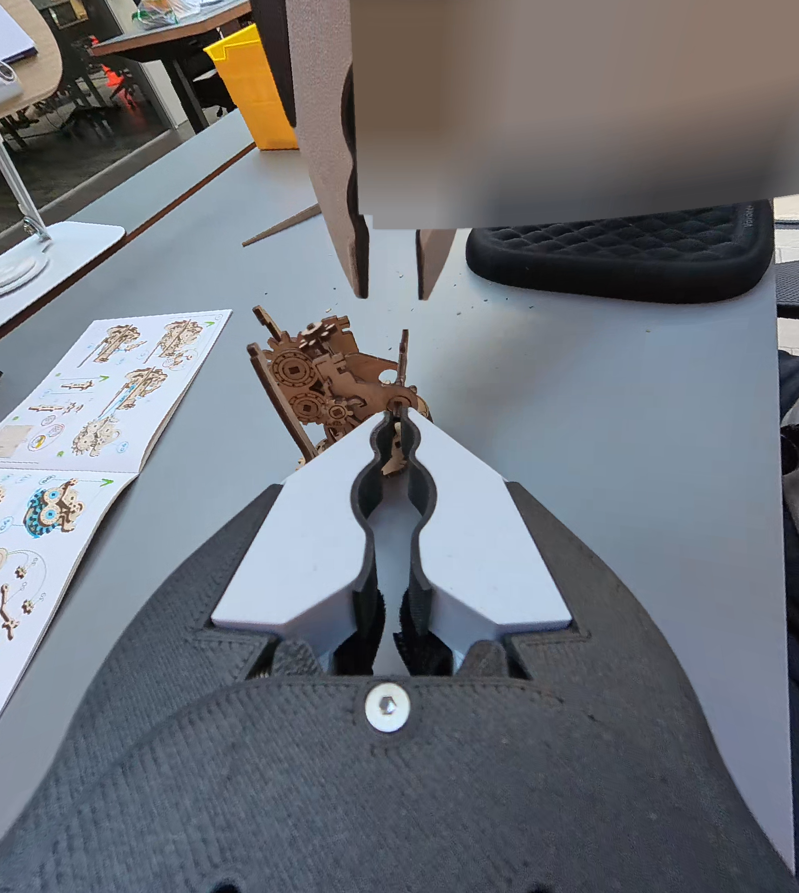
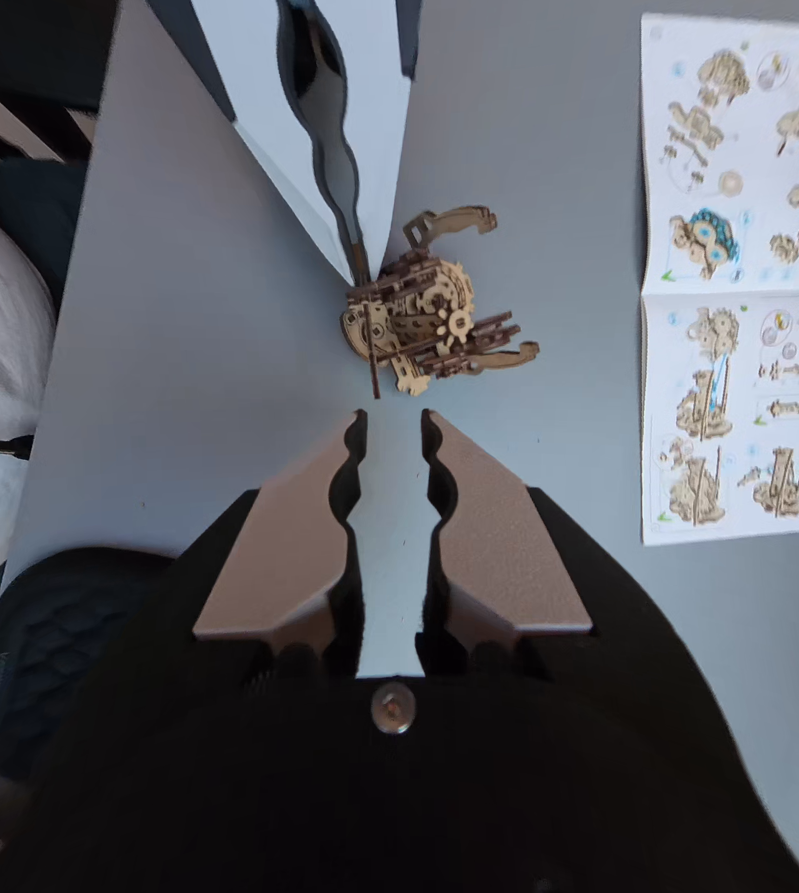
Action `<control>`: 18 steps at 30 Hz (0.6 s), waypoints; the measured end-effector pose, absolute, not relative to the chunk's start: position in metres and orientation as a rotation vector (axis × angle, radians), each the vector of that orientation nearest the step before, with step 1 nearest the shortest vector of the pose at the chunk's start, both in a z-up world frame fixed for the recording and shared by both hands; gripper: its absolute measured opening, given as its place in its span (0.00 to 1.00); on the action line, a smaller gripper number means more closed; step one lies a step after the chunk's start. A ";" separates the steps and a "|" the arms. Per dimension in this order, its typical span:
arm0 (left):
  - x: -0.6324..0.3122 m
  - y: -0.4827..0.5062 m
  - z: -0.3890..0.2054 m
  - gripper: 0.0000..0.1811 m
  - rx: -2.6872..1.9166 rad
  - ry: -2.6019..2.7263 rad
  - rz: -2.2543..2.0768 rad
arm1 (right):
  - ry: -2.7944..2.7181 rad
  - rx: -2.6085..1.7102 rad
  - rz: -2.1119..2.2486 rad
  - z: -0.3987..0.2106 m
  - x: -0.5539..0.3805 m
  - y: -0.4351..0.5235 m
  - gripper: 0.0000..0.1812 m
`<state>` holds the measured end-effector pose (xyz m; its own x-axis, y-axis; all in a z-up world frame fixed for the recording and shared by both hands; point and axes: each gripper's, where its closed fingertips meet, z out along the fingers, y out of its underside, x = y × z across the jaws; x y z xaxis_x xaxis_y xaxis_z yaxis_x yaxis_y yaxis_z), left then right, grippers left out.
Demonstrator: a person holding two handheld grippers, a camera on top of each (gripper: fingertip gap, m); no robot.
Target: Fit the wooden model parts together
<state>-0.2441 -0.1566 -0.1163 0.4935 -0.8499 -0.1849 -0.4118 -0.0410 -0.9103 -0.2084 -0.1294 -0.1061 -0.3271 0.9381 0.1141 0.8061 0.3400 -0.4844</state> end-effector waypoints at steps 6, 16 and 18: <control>-0.248 -0.165 -0.116 0.00 -1.644 1.145 -0.578 | -2.203 -0.990 0.640 -0.112 -0.215 -0.142 0.16; -0.261 -0.169 -0.105 0.00 -1.564 1.175 -0.612 | -1.902 -1.582 0.902 -0.105 -0.234 -0.120 0.06; -0.260 -0.170 -0.103 0.00 -1.554 1.173 -0.557 | -1.825 -1.785 1.057 -0.106 -0.233 -0.131 0.09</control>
<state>-0.2604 -0.1700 -0.1035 0.4081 -0.8868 -0.2168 -0.3927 0.0439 -0.9186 -0.2328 -0.1312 -0.1064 -0.1240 0.9645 -0.2329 0.6822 -0.0876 -0.7259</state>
